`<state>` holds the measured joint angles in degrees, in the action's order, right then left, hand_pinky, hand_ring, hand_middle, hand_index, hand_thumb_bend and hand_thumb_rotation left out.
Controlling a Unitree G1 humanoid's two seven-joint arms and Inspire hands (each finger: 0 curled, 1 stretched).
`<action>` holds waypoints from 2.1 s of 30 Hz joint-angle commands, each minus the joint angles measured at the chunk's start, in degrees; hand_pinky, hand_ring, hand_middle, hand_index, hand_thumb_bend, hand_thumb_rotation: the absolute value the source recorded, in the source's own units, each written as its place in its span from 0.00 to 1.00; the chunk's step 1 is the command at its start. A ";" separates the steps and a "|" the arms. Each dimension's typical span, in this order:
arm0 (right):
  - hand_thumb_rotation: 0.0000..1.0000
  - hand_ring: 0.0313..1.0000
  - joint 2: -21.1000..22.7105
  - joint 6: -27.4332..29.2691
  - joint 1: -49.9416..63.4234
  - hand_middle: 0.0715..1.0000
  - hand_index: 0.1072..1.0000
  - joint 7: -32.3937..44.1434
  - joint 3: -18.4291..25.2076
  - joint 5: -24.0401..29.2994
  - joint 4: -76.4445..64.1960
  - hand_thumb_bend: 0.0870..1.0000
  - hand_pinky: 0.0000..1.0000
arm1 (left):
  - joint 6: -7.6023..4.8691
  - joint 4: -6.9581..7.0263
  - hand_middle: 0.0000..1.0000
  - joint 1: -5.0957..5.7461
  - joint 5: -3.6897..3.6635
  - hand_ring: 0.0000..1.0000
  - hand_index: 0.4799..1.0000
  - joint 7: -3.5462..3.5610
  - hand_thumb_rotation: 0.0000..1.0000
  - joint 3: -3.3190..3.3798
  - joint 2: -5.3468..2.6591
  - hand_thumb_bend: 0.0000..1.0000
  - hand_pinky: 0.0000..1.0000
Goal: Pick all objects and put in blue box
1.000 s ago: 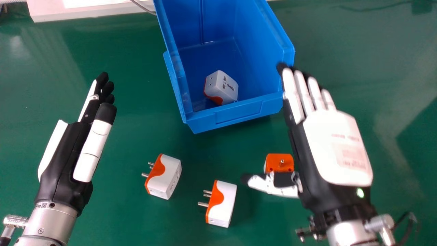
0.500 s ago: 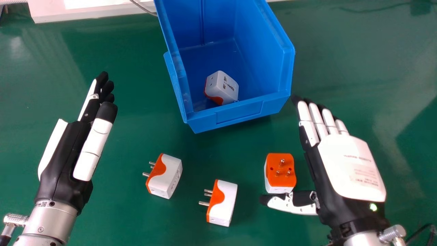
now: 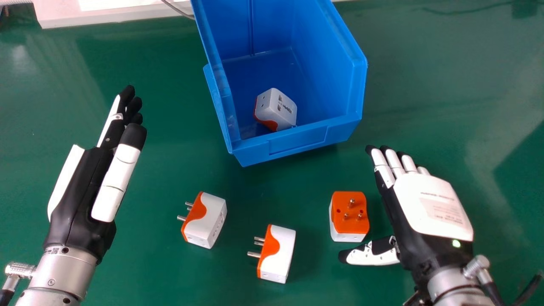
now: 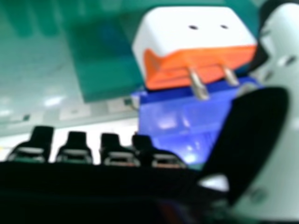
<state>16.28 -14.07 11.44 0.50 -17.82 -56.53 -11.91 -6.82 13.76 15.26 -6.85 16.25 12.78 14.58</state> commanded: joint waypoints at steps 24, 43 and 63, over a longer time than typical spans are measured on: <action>0.10 0.96 7.59 2.80 -19.87 0.98 0.90 9.70 -8.74 -1.00 17.83 0.65 0.88 | 0.82 1.95 1.00 -0.43 -0.53 1.00 1.00 -0.18 0.97 0.31 0.55 0.82 1.00; 0.12 0.93 9.54 1.29 -22.60 0.95 0.86 20.03 -10.16 0.75 15.05 0.60 0.84 | 3.26 4.29 1.00 -0.44 -0.37 1.00 1.00 -0.51 0.97 0.37 0.67 0.82 1.00; 0.11 0.91 12.63 -3.72 -23.20 0.93 0.84 31.84 -8.95 -1.07 6.31 0.60 0.81 | 4.24 4.09 1.00 -1.04 -0.79 1.00 1.00 -0.20 0.97 1.05 0.97 0.84 1.00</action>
<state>27.29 -16.89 -12.11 30.73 -27.19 -56.69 -5.38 -2.35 16.60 14.58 -6.86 16.16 13.35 14.99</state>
